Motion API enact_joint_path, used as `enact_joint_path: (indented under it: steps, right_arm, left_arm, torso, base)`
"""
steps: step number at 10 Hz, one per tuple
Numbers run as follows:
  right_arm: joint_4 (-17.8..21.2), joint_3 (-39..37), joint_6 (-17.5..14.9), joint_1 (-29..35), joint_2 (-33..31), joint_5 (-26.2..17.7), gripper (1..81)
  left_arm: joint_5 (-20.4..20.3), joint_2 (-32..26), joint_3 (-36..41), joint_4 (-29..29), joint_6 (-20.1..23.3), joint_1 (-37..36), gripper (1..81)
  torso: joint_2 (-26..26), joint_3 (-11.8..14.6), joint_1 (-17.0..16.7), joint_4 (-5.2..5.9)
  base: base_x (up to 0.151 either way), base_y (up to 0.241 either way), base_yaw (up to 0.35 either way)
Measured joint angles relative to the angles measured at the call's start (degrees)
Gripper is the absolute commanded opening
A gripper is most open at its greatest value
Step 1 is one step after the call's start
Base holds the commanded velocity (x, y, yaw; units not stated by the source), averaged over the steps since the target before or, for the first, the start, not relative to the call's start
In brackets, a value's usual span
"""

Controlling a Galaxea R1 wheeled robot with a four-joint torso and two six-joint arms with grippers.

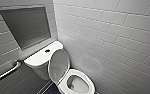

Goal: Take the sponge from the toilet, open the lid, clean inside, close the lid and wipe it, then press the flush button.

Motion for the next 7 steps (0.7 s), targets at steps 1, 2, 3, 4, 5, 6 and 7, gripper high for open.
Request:
enact_joint_path:
  steps: [1,2,3,4,5,6,7]
  right_arm:
    - [-0.44,0.50,0.00,0.02,-0.04,0.00,1.0]
    - [-0.52,1.49,0.00,0.05,-0.63,-0.01,1.0]
    - [-0.66,2.79,0.00,0.27,-1.62,-0.04,1.0]
    - [-0.72,4.28,0.00,0.60,-2.93,0.05,1.0]
    - [-0.72,6.77,0.00,0.94,-5.05,0.11,1.0]
    - [-0.72,9.46,0.00,1.23,-7.06,0.21,1.0]
    - [-0.72,13.26,0.02,1.66,-9.55,0.29,1.0]
  left_arm:
    - [1.65,1.16,-0.30,-0.88,0.94,0.02,81.1]
    - [2.95,1.90,-0.29,-2.21,5.14,0.22,81.1]
    - [4.46,1.88,-0.29,-4.90,11.59,0.33,81.1]
    - [5.89,1.93,-0.29,-8.94,19.87,0.24,81.1]
    - [6.94,2.18,-0.29,-14.88,28.64,0.05,81.1]
    - [7.11,2.67,-0.30,-21.48,35.94,-0.63,81.1]
    - [6.14,3.28,-0.73,-26.76,41.20,-1.51,81.1]
  torso:
    - [0.00,0.00,0.00,0.00]
    - [0.00,0.00,0.00,0.00]
    - [0.00,0.00,0.00,0.00]
    - [0.00,0.00,0.00,0.00]
    - [0.00,0.00,0.00,0.00]
    - [0.00,0.00,0.00,0.00]
    - [0.00,0.00,0.00,0.00]
  base:
    - [0.000,0.000,0.000]
    - [0.000,0.000,0.000]
    - [0.000,0.000,0.000]
    - [0.000,0.000,0.000]
    - [0.000,0.000,0.000]
    - [0.000,0.000,0.000]
    - [0.000,0.000,0.000]
